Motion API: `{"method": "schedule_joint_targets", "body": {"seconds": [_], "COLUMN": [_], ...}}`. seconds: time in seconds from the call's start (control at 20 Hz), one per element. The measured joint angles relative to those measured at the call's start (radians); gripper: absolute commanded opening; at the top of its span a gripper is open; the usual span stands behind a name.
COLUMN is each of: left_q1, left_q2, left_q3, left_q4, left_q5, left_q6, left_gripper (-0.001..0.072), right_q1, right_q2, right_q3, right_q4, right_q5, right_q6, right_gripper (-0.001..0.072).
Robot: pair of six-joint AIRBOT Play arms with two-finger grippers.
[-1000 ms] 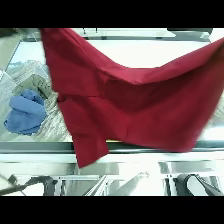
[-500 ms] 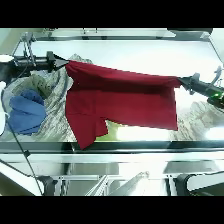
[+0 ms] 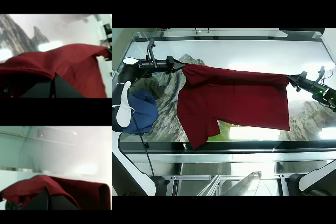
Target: Fold the shirts.
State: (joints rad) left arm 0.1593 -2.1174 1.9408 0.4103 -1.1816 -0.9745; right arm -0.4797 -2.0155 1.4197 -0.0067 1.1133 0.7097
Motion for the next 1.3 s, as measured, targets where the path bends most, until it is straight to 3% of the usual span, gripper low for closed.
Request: {"method": "schedule_joint_targets", "body": {"seconds": [0.5, 0.55, 0.6, 0.65, 0.7, 0.9, 0.95, 1.1, 1.3], "left_q1": [-0.043, -0.043, -0.043, -0.043, -0.043, -0.02, -0.004, 0.054, 0.105], "left_q2": [-0.008, -0.006, -0.004, -0.003, -0.003, 0.002, 0.011, 0.077, 0.222], "left_q3": [0.009, 0.01, 0.01, 0.01, 0.011, 0.075, 0.094, 0.071, -0.147], "left_q4": [0.217, 0.222, 0.222, 0.226, 0.225, 0.206, 0.206, 0.209, 0.385], "left_q5": [0.031, 0.033, 0.036, 0.037, 0.037, -0.043, -0.084, -0.214, -0.346], "left_q6": [-0.065, -0.065, -0.066, -0.07, -0.074, -0.131, -0.152, -0.208, -0.296], "left_gripper": [0.0016, 0.0019, 0.0197, 0.0413, 0.0695, 0.0713, 0.0712, 0.0693, 0.0693], "right_q1": [0.019, 0.019, 0.019, 0.019, 0.019, -0.014, -0.034, -0.101, -0.175], "right_q2": [-0.008, -0.007, -0.005, -0.005, -0.005, 0.013, 0.025, 0.073, 0.144], "right_q3": [0.036, 0.048, 0.058, 0.067, 0.076, 0.117, 0.125, 0.135, 0.114], "right_q4": [-0.133, -0.132, -0.132, -0.132, -0.132, -0.134, -0.146, -0.204, -0.32], "right_q5": [-0.014, -0.01, -0.008, -0.009, -0.012, 0.043, 0.066, 0.158, 0.335], "right_q6": [-0.025, -0.027, -0.026, -0.023, -0.016, 0.037, 0.06, 0.117, 0.183], "right_gripper": [0.0016, 0.0051, 0.0274, 0.0402, 0.0403, 0.0396, 0.0302, 0.0276, 0.0243]}}
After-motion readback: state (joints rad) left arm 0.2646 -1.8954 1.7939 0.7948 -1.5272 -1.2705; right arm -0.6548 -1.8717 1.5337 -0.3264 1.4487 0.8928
